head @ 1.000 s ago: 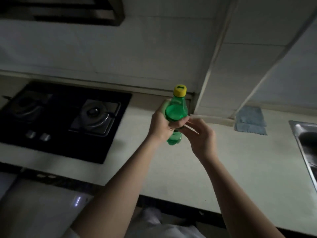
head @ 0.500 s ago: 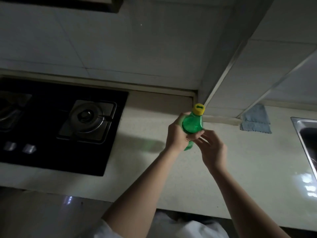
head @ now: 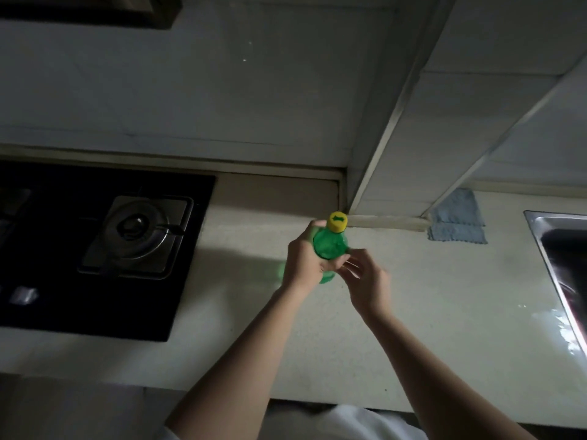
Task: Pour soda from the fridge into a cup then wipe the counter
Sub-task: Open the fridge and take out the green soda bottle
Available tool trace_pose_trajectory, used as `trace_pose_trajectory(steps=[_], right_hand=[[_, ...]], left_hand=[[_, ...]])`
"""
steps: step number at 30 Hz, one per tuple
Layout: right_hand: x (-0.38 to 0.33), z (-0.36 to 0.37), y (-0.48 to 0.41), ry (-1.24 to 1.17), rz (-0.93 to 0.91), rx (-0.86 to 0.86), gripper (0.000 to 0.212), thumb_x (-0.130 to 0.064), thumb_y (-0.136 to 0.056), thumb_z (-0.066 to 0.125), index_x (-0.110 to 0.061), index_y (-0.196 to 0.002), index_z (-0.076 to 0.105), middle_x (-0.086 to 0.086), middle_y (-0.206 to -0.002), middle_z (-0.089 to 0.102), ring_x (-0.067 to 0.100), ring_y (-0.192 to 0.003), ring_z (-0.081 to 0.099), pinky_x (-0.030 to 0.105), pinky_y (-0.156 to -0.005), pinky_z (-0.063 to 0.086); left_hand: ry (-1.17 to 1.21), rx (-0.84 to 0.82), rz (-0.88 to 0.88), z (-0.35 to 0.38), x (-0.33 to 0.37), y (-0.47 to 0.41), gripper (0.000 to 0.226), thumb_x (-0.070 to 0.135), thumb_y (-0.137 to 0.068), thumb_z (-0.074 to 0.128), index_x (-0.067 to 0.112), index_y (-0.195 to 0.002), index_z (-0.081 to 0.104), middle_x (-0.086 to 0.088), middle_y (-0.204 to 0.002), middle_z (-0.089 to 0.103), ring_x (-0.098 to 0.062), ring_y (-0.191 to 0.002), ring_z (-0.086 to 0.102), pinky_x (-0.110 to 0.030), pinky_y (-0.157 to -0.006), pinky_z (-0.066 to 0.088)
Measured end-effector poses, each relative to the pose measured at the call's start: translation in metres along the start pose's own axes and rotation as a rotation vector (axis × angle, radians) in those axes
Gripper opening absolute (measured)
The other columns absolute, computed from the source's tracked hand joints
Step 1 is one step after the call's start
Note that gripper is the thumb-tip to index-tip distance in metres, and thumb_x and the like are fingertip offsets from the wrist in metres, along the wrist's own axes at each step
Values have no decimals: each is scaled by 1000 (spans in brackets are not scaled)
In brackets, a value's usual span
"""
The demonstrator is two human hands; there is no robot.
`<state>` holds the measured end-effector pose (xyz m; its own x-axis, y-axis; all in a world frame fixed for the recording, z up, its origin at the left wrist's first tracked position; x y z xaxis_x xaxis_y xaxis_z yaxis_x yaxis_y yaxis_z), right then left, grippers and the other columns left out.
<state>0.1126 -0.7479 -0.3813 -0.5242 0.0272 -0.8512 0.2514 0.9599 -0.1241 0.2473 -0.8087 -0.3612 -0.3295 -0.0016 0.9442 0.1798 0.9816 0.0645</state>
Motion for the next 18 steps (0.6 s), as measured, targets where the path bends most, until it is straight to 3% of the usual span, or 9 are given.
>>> trace_pose_trajectory(steps=[8, 13, 18], right_hand=[[15, -3, 1, 13, 3, 7, 35, -7, -77, 79, -7, -110, 67, 1, -103, 73, 6, -93, 70, 18, -84, 56], [19, -2, 6, 79, -8, -1, 32, -7, -80, 77, -4, -111, 68, 2, -105, 73, 4, -93, 68, 7, -84, 50], [20, 1, 10, 121, -12, -9, 31, -9, -80, 77, -6, -110, 69, 4, -104, 74, 5, -92, 69, 8, -84, 51]], left_hand=[[38, -52, -25, 12, -4, -1, 50, 12, -66, 88, 31, -99, 56, 8, -86, 67, 2, -75, 62, -10, -63, 48], [19, -125, -48, 19, -13, -3, 53, 20, -66, 86, 39, -103, 53, 8, -99, 66, -16, -93, 66, -41, -76, 60], [39, -170, -58, 20, -16, -1, 60, 13, -63, 82, 45, -105, 54, 4, -98, 66, -22, -93, 67, -49, -79, 58]])
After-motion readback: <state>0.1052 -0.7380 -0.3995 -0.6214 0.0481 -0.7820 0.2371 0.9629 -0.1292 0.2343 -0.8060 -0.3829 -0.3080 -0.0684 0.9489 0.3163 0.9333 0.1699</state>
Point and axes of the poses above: each hand's wrist, its own y-axis away from the middle knuckle, its own z-axis out of the palm, x = y × z, the point moved 5 cm from there along -y, towards the middle knuckle
